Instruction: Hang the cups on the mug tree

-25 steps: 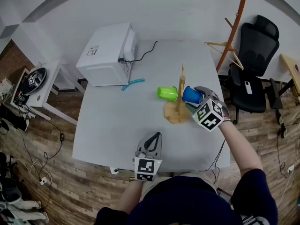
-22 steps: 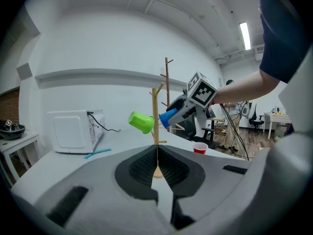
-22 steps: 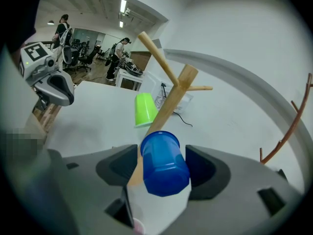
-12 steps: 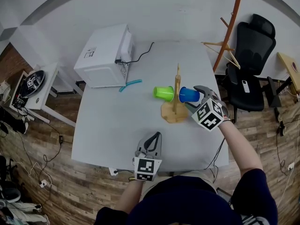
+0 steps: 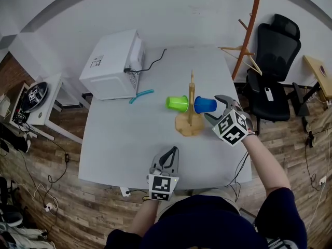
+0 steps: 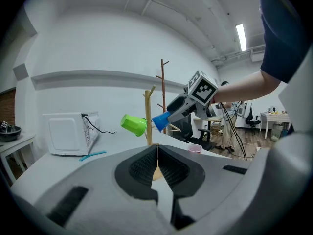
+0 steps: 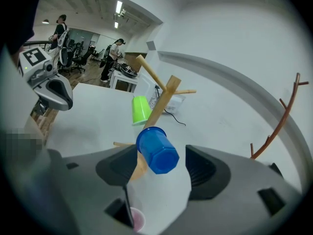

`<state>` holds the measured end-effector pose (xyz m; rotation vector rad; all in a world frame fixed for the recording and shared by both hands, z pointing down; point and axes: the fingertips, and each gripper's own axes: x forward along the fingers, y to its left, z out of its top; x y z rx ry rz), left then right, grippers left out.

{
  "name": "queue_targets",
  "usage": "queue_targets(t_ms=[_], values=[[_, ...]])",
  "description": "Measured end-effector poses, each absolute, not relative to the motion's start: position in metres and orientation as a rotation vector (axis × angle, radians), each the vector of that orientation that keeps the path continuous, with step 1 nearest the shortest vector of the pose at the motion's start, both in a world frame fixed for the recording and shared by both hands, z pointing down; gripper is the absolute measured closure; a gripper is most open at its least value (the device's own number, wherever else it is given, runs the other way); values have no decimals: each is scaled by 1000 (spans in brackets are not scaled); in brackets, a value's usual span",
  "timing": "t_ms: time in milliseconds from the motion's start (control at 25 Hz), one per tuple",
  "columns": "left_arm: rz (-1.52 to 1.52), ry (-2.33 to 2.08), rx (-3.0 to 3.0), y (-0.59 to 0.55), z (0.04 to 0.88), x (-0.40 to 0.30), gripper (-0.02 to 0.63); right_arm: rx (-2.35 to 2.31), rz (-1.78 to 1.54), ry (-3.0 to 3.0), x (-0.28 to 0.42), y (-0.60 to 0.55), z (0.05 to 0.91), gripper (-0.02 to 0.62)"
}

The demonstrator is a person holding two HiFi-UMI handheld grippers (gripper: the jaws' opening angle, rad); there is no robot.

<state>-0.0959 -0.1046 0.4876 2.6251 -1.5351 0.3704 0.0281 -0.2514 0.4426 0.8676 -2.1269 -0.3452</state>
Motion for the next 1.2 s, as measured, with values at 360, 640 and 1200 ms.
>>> queue_targets(t_ms=[360, 640, 1200], values=[[370, -1507, 2645, -101, 487, -88, 586, 914, -308, -2142, 37, -232, 441, 316], [366, -1483, 2659, -99, 486, -82, 586, 961, -264, -2176, 40, -214, 441, 316], [355, -1460, 2672, -96, 484, -75, 586, 1090, -171, -2270, 40, -172, 433, 318]])
